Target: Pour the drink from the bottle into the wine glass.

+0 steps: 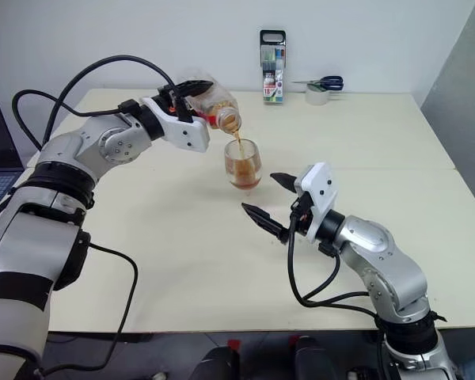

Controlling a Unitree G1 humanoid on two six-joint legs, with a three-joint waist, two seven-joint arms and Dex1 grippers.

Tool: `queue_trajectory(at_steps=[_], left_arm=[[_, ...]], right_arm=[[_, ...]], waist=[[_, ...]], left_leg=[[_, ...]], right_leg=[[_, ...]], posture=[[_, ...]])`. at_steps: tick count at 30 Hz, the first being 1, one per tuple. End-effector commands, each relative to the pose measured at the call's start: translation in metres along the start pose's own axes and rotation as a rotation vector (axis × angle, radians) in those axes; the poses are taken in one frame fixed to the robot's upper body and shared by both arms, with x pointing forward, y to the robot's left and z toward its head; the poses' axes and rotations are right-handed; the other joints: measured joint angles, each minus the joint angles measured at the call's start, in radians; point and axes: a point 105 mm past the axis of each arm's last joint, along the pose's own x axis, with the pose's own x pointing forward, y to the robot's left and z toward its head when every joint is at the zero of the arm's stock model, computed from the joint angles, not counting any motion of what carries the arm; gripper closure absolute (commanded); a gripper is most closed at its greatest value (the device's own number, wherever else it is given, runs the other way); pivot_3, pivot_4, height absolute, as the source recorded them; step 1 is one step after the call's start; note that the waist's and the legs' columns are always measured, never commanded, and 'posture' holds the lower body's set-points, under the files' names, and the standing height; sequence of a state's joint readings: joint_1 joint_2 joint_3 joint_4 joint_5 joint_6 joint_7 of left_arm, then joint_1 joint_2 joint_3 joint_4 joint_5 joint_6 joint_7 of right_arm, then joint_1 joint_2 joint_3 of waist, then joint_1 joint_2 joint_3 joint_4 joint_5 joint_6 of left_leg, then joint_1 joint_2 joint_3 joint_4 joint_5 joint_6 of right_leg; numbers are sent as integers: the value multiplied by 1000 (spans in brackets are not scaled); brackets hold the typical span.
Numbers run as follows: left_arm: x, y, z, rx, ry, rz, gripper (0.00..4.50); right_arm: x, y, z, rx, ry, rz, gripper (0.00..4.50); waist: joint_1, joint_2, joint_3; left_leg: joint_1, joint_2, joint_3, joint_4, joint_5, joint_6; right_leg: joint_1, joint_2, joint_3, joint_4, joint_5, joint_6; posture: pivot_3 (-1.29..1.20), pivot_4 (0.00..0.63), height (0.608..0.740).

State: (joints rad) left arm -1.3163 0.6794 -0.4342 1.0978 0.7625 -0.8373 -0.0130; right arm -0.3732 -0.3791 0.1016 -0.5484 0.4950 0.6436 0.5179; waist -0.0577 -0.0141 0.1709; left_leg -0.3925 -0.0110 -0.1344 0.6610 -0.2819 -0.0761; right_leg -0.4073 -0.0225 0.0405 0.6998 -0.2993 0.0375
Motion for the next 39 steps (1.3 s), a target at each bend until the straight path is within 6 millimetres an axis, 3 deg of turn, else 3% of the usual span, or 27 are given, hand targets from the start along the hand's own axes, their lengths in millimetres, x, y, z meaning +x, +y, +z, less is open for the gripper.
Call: queue_trajectory(at_steps=[1,39], left_arm=[[4,27,1,34,-8,69,2812],[6,28,0,71,-4,67,2812]], right_arm=[[-1,6,14,-34,-44,16,0],[-1,6,13,-33,-38,19,0]], waist=[[0,0,0],[0,0,0]], left_leg=[[0,0,0,0,0,0],[0,0,0,0,0,0]], right_leg=[[0,0,0,0,0,0],[0,0,0,0,0,0]], posture=[[0,150,740],[0,150,740]])
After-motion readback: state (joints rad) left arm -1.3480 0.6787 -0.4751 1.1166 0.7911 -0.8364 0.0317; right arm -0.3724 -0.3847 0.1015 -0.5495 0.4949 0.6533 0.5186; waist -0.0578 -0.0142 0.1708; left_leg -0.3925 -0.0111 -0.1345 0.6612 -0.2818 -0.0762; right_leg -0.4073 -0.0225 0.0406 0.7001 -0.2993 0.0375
